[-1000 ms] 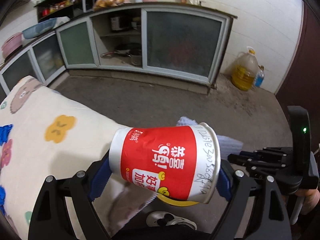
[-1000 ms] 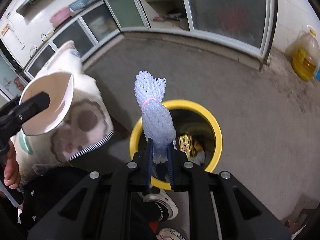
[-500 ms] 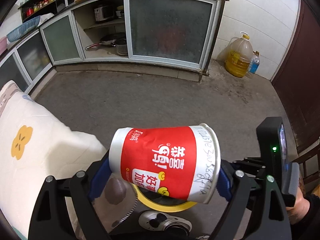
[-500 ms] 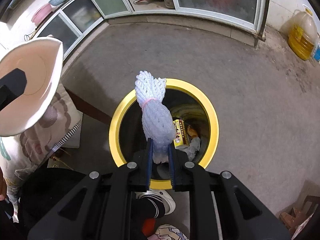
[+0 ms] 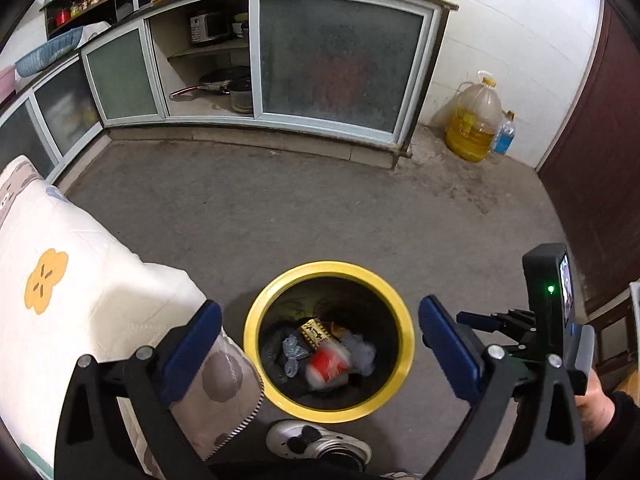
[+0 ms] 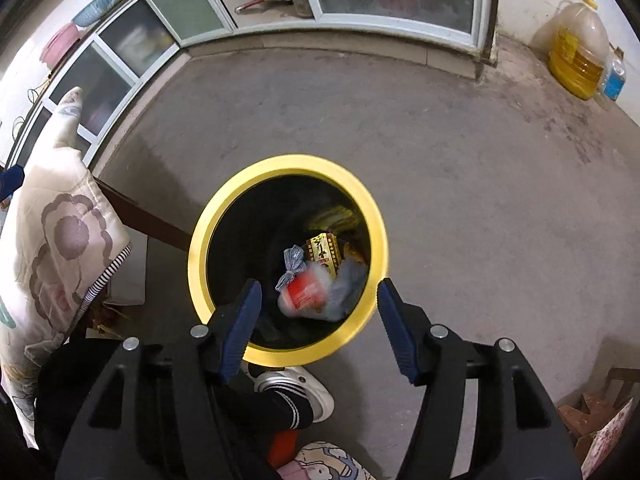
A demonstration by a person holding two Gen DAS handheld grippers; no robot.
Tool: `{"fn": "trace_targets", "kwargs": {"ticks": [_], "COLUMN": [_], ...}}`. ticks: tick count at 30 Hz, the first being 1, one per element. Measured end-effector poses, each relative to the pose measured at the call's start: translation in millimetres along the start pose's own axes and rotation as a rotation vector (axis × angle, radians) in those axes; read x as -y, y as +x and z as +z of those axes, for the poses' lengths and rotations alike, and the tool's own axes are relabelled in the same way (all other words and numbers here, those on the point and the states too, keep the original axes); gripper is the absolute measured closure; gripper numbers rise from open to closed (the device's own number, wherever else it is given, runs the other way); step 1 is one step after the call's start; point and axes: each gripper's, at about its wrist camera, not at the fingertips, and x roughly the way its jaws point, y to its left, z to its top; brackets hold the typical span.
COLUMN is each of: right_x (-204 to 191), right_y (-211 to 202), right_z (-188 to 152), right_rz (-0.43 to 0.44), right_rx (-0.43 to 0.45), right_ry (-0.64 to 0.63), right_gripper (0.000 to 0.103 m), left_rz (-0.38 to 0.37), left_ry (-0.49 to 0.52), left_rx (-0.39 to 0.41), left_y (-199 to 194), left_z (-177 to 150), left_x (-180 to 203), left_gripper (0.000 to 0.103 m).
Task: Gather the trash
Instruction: 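Carry net and cup to the yellow bin and open both tools, then move both open tools back over the table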
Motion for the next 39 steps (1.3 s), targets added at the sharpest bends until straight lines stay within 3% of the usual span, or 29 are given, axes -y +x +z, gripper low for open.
{"fn": "trace_targets", "kwargs": {"ticks": [7,13,20,23,29,34,39], "right_x": [0.3,-32.4,-114.7,-164.4,-274.0,-359.8,-443.4], "right_y": [-34.6,-73.3,-114.5,-121.8,-118.0,-108.2,-92.1], "right_z": [3.0,13.8,35.8,46.6,51.6,50.2,48.2], "right_rz": [-0.006,-0.024,0.19,0.279,0.36,0.398,0.408], "right_rx": [0.083,0.227,0.337,0.344,0.337,0.316,0.302], "right_ry": [0.003,-0.111,-0.258,-0.337,-0.535,-0.673,-0.802], "right_gripper": [0.046,0.045,0.036,0.035,0.034,0.034,0.034], "left_rz": [-0.048,0.01,0.327,0.477,0.75,0.858,0.855], "left_ry": [-0.074,-0.179,-0.294,-0.392,-0.588,-0.656,-0.707], "left_rx": [0.094,0.21,0.339,0.34,0.296,0.254,0.24], "left_y": [-44.2,-113.4,-217.3,-255.9,-319.6,-339.9,-336.5], "left_z": [-2.3,-17.2,-84.0,-122.4,-200.1,-243.3,-258.4], "left_x": [-16.3,-71.5,-174.8,-221.7,-305.9,-352.7,-385.3], "left_gripper": [0.008,0.008,0.008,0.008,0.008,0.008,0.008]}}
